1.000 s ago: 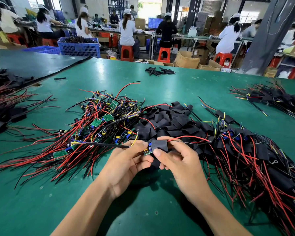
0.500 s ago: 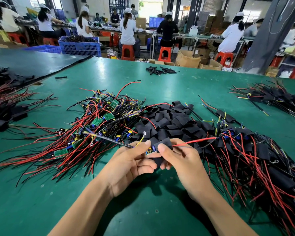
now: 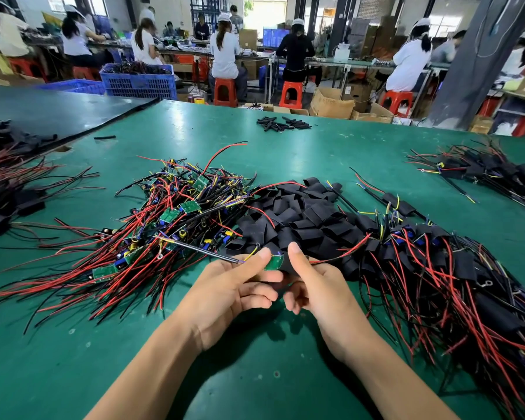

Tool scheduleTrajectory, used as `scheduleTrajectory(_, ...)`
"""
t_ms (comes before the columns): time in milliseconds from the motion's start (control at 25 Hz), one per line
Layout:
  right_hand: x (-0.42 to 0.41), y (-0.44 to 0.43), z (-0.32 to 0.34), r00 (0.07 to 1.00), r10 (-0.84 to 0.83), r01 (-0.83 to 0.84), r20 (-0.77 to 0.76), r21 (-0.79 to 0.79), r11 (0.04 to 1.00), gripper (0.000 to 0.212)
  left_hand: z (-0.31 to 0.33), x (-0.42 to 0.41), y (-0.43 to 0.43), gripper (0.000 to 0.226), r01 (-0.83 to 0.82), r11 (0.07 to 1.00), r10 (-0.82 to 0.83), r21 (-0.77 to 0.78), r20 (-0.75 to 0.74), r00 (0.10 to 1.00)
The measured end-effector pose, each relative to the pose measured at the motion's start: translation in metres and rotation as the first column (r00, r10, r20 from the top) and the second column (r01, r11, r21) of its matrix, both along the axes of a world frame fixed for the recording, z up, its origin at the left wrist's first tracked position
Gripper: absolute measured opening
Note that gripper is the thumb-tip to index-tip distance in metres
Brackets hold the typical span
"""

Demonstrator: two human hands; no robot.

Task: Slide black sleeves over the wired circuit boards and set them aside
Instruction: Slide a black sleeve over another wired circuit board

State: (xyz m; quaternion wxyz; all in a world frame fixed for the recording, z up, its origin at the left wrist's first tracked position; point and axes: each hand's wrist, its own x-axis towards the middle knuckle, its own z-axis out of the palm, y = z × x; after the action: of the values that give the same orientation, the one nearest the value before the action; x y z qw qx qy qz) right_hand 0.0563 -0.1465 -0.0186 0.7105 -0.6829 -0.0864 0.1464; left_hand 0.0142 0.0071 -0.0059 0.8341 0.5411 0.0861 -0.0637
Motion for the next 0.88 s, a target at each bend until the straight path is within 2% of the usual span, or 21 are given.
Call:
scheduleTrajectory(240, 0.0, 0.004, 0.001, 0.998, 0.03, -0.034, -0.059, -0.069, 0.997, 0.057, -0.004, 0.0, 0.003, 0.012, -0.014, 0.999, 0.012, 0.034, 0.041, 0.999)
scheduleTrajectory(400, 0.004, 0.004, 0.001, 0.991, 0.058, -0.05, -0.121, 0.071, 0.996, 0.047, -0.008, 0.0, 0.003, 0.024, -0.038, 0.997, 0.03, 0.072, 0.109, 0.994)
scheduleTrajectory(520, 0.008, 0.006, 0.001, 0.989, 0.047, -0.029, -0.137, 0.132, 0.991, 0.039, -0.012, 0.002, 0.0, 0.023, -0.113, 0.986, 0.091, 0.126, 0.172, 0.981)
scheduleTrajectory(760, 0.005, 0.006, -0.007, 1.0, -0.024, 0.023, 0.004, 0.104, 0.994, 0.02, -0.013, 0.003, -0.003, 0.03, -0.153, 0.982, 0.128, 0.109, 0.209, 0.97)
scheduleTrajectory(880, 0.005, 0.003, -0.008, 0.995, -0.06, 0.043, 0.075, 0.204, 0.978, 0.027, -0.012, 0.004, -0.002, 0.029, -0.162, 0.985, 0.149, 0.052, 0.195, 0.969)
